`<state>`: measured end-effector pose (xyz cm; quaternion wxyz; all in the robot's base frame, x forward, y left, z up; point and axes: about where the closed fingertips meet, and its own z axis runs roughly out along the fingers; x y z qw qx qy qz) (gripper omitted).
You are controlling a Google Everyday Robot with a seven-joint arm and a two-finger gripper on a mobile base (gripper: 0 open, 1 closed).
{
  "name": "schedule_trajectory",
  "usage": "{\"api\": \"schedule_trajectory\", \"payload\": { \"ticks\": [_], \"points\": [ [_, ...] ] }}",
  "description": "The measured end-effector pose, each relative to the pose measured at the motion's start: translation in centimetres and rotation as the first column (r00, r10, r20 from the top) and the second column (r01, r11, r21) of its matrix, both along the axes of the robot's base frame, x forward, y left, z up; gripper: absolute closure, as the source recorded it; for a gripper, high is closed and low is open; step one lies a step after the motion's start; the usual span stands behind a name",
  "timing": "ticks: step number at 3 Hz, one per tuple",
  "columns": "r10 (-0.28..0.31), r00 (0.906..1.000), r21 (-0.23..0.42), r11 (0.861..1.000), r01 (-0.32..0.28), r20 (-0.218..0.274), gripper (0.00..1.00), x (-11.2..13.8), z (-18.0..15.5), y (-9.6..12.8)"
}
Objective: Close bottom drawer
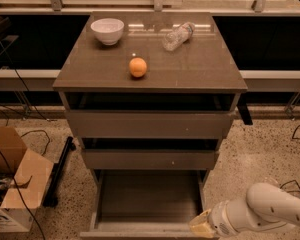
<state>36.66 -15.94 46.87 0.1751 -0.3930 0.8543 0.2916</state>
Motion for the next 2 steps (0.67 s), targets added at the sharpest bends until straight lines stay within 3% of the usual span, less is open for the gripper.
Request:
{"api": "schedule_trajectory", "payload": {
  "ticks": [2],
  "points": [
    [-0.028,0.9993,-0.001,1.0,0.028,-0.024,1.0,1.0,-7.3,1.7]
  ]
}}
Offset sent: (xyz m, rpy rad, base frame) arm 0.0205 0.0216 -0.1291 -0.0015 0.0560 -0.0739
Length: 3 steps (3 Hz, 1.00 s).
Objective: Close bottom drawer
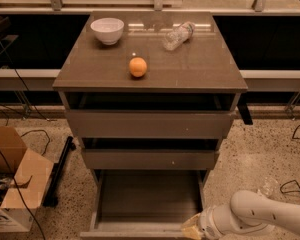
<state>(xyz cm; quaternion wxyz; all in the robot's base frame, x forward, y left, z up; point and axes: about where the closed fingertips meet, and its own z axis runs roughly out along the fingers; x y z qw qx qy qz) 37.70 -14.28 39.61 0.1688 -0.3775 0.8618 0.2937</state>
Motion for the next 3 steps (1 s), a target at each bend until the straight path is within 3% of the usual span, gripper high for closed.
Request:
{"api": "schedule_trajectory", "payload": {
  "ticks": [2,3],
  "points": [
    [-0.116,0.9914,0.028,0.993,0.118,-0.059,1.0,0.9,-8.7,-0.7],
    [-0.184,0.978,0.061,0.98,0.19,-0.099,1.0,1.3,-12.2,-2.0]
  ]
}}
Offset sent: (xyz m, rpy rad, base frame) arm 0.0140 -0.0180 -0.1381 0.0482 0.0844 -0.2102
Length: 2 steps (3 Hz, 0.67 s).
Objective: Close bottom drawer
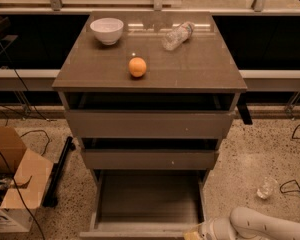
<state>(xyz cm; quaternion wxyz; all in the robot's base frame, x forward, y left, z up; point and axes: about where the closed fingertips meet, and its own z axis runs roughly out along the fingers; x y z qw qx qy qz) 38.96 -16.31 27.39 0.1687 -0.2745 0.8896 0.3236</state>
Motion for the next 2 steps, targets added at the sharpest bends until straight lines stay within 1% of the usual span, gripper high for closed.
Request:
{"api": "schedule_trajectory", "payload": {
  "ticks": [1,2],
  "points": [
    [-0.012,0.9999,0.0,1.0,0.012,-0.002,1.0,0.3,-0.9,0.0],
    [-0.04,0.9991,-0.031,0.999,0.04,-0.017,1.0,0.3,-3.2,-0.1]
  ]
}}
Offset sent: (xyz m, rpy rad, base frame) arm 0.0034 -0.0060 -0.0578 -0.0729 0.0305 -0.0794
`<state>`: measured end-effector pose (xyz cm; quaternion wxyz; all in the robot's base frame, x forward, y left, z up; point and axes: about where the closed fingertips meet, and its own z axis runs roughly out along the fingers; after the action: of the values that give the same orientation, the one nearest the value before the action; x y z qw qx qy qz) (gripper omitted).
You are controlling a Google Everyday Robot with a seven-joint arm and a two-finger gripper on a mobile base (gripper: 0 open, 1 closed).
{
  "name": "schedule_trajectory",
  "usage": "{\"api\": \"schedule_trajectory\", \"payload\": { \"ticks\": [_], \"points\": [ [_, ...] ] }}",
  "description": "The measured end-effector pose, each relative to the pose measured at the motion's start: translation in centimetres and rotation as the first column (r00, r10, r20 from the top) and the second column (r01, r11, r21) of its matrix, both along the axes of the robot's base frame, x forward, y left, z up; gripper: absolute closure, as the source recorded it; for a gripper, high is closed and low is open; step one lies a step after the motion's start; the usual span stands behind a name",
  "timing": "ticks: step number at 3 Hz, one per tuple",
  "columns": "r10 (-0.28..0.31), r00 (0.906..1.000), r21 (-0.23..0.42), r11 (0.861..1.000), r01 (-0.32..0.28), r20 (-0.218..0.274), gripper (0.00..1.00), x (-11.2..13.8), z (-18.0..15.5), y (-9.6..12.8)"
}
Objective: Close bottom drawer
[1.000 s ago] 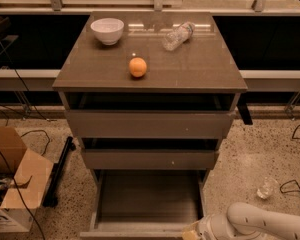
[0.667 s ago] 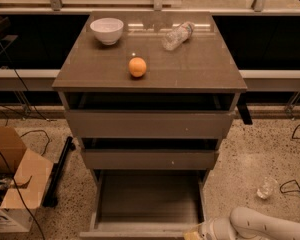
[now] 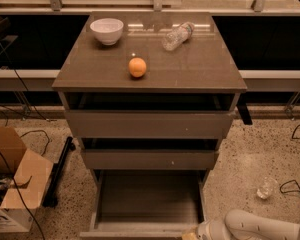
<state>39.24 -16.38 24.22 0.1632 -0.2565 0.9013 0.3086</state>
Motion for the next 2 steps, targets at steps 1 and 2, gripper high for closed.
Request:
{"api": "schedule_trajectory", "payload": {
  "ticks": [1,2],
  "points": [
    [-0.065,0.9969,-0.017,0.998,0.065,-0.044,1.0,-0.4,-3.6,-0.9],
    [-0.086,0.9944,-0.022,0.996,0.085,-0.061,1.0,-0.6,-4.8,-1.2]
  ]
}}
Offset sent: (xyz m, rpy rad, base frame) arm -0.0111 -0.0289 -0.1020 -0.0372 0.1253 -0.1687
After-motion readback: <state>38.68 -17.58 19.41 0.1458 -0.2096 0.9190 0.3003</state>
